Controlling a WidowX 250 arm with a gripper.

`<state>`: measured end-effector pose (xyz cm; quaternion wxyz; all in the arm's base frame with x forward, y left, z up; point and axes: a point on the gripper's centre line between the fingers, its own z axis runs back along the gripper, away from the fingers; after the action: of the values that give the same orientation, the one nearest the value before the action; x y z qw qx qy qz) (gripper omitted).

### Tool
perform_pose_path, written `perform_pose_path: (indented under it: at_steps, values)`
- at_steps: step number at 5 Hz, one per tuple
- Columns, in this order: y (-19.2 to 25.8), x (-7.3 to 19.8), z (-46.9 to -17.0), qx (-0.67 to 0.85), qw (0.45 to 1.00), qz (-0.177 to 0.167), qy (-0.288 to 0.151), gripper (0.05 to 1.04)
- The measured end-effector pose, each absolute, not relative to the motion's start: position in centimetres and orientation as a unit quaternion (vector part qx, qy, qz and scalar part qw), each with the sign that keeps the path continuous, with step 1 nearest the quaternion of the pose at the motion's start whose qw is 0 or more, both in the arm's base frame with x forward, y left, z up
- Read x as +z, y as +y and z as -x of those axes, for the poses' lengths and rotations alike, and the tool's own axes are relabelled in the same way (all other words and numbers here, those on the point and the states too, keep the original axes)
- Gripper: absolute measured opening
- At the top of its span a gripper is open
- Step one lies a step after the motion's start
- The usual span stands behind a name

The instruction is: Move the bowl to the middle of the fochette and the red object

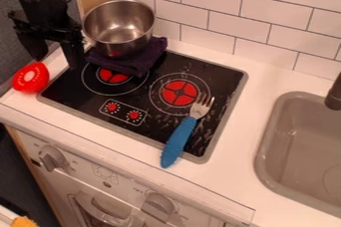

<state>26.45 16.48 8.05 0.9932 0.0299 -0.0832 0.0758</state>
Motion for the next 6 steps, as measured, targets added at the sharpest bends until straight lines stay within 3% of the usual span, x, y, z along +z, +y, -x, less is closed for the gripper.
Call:
perform_pose_path:
  at_steps: [1,4,6]
  values:
    - [16.4,7.3,-26.3,0.080,0.994,-0.023,-0.072,1.001]
    - [12.1,10.9,-35.9,0.032,0.989,-0.050,-0.134,1.001]
    - [9.4,7.2,-41.1,0.012,0.995,-0.045,-0.091,1.001]
